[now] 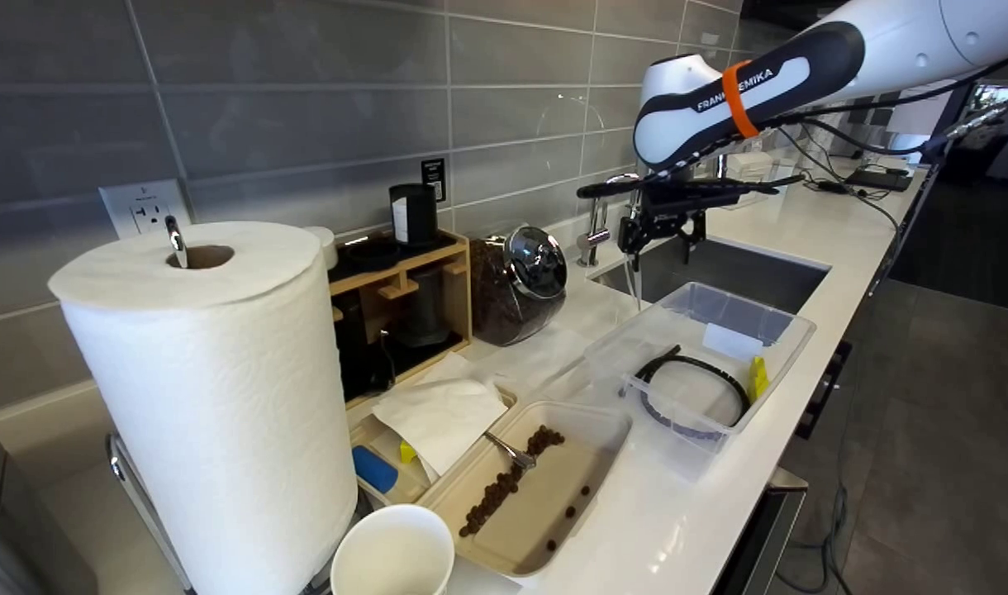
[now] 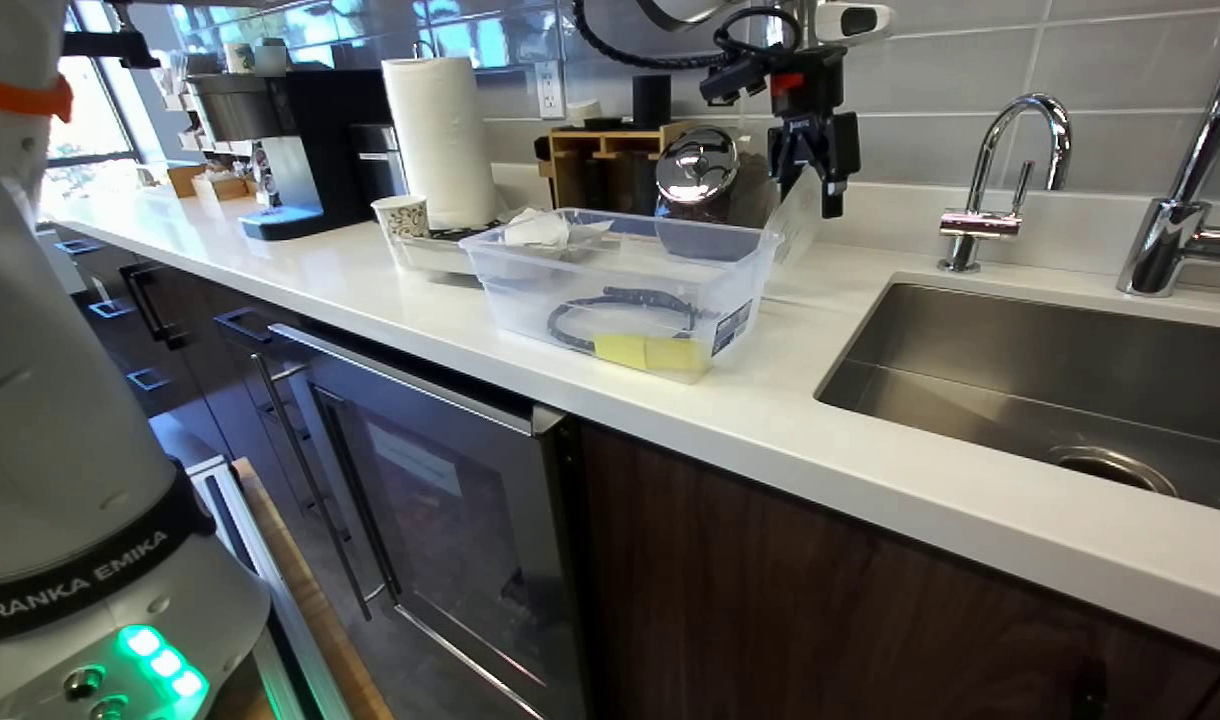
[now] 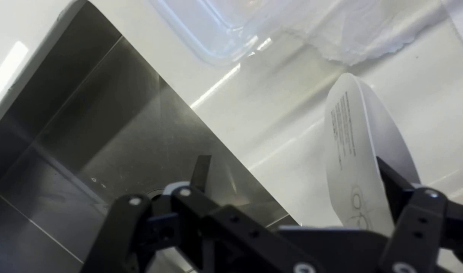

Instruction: Pick up the white oval shaped paper from the tote and place it on the counter

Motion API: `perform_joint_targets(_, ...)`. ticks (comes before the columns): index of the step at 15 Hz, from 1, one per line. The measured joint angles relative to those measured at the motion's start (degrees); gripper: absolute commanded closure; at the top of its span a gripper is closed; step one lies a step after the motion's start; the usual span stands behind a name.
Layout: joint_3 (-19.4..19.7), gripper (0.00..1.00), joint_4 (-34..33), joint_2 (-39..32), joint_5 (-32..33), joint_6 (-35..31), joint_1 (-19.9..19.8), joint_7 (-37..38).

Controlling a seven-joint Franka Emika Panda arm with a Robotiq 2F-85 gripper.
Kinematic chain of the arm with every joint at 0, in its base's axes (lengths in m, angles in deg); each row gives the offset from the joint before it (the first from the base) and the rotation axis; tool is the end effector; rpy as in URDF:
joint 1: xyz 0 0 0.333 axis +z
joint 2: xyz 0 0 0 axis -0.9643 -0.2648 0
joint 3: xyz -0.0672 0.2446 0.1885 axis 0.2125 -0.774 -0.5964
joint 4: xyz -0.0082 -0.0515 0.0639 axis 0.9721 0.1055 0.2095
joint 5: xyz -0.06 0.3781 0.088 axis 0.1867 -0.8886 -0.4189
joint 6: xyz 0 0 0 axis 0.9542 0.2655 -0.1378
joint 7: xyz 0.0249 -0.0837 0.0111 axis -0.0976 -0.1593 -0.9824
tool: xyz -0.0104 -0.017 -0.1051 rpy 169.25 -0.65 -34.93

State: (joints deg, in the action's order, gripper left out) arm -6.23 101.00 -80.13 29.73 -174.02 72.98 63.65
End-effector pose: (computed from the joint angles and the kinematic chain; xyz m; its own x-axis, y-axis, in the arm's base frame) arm 0.6772 -0.1188 0.3855 0.8581 -0.5056 0.0896 -0.5134 -0.8417 0.1672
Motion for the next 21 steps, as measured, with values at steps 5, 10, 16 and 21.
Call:
perform_joint_targets(5, -0.1, 0.00, 0.1, 0.0, 0.0, 0.0, 0.1, 0.0)
perform_joint_targets(10, -0.1, 0.00, 0.1, 0.0, 0.0, 0.0, 0.2, 0.0)
perform_joint_targets(16, -1.4, 0.00, -0.3, 0.1, -5.2, 2.7, -0.8, -2.8)
perform_joint_targets(21, -2.0, 0.00, -0.6, 0.2, -9.3, 4.3, -1.7, -4.8)
